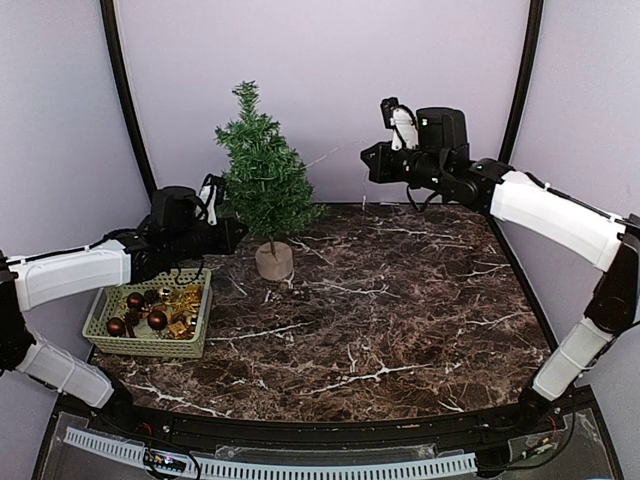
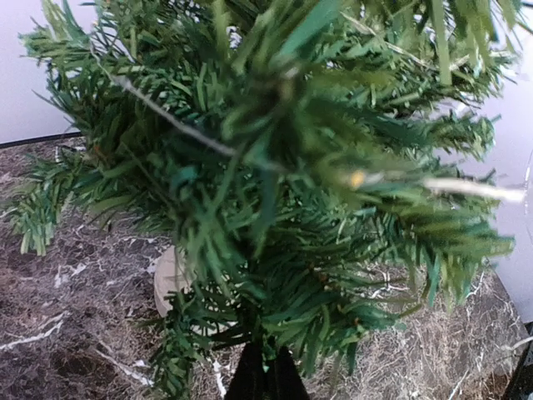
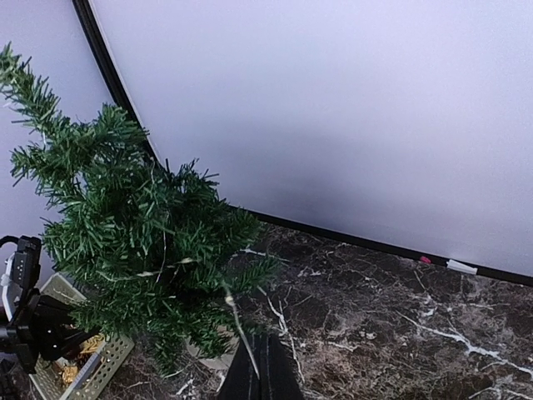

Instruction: Decorate the small christmas tree

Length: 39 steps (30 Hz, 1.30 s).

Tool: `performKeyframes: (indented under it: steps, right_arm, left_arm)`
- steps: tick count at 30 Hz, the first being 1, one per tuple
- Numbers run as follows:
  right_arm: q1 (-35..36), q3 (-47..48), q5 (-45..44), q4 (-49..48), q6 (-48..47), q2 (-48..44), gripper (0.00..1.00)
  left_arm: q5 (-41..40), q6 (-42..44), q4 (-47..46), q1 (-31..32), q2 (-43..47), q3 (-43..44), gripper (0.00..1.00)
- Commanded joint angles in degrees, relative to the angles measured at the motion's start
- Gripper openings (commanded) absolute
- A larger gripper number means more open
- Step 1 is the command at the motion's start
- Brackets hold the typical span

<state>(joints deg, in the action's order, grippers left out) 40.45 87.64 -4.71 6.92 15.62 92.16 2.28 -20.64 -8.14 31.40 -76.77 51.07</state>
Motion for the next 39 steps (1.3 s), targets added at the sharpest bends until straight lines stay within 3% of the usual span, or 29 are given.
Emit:
performKeyframes:
  steps: [1, 7, 14, 22, 30, 39]
  right_arm:
    - [1.95, -1.24, -0.58, 1.88, -1.66, -5.67, 0.0]
    - [5.94, -0.54, -0.23, 7.54, -4.42, -7.8, 0.0]
    - [8.21, 2.05, -1.55, 8.74, -5.95, -7.04, 0.0]
    - [8.31, 8.71, -6.27, 9.53, -8.3, -1.76, 0.0]
    - [5.86, 18.15, -5.72, 11.45, -6.3, 5.97, 0.0]
    - [-0.01, 21.31, -1.68, 11.95, -1.76, 12.17, 0.0]
  left_arm:
    - [-1.46, 1.31, 3.78, 0.29, 7.75, -1.98, 0.0]
    - [1.88, 2.92, 6.51, -4.27, 9.88, -3.83, 0.0]
    - [11.8, 5.1, 0.93, -11.27, 9.4, -6.88, 0.0]
    - [13.12, 9.39, -0.07, -13.73, 5.78, -4.62, 0.0]
    - [13.53, 11.55, -2.99, -15.88, 0.72, -1.68, 0.0]
    - [14.26, 12.46, -6.71, -17.79, -3.81, 0.51, 0.0]
